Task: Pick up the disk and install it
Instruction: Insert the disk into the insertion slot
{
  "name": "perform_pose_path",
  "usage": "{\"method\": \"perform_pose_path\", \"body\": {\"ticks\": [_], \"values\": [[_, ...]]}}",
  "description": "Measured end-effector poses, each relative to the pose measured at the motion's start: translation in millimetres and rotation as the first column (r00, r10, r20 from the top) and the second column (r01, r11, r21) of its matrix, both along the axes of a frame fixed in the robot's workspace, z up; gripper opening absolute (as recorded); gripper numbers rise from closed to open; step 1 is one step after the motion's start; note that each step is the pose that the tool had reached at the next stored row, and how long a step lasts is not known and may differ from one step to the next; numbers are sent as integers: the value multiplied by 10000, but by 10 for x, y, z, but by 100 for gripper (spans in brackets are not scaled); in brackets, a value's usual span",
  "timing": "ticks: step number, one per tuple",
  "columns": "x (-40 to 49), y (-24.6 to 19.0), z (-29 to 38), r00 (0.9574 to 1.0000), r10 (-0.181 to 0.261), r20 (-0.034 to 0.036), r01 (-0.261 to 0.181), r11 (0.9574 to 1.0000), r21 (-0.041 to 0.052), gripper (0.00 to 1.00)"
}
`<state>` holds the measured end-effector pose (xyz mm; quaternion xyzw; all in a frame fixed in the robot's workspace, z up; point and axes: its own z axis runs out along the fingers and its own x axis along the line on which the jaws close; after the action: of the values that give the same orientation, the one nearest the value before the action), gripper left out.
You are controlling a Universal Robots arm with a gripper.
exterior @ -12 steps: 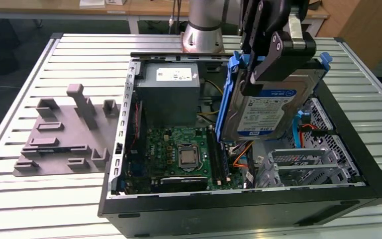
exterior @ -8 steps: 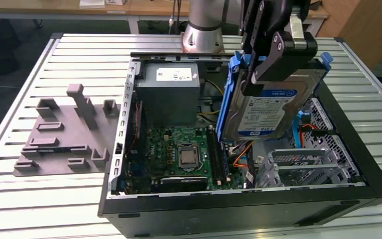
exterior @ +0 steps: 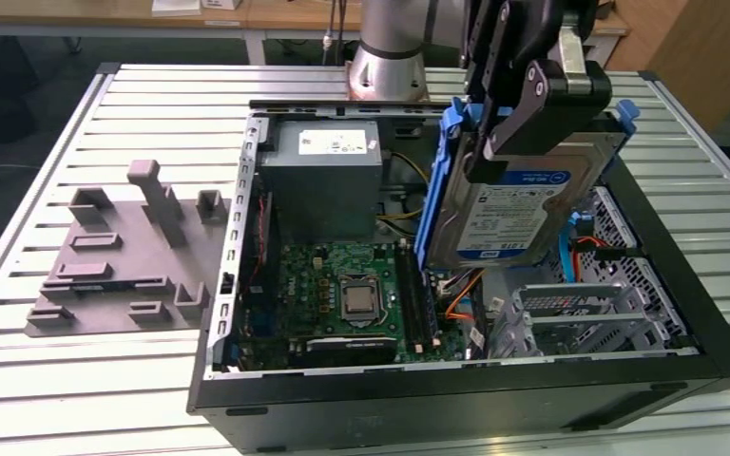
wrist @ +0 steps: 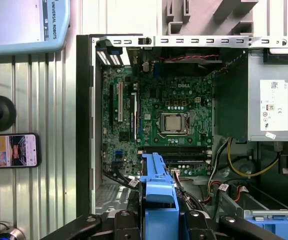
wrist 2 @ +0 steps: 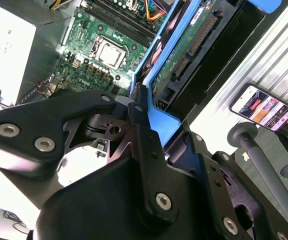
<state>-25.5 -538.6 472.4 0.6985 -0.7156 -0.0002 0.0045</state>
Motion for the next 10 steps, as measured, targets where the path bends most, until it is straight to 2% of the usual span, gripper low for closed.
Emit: {"method": "perform_pose_path", "body": {"ticks": [10], "values": [[31,0,0,10000,0,0,0,10000,0,36]]}}
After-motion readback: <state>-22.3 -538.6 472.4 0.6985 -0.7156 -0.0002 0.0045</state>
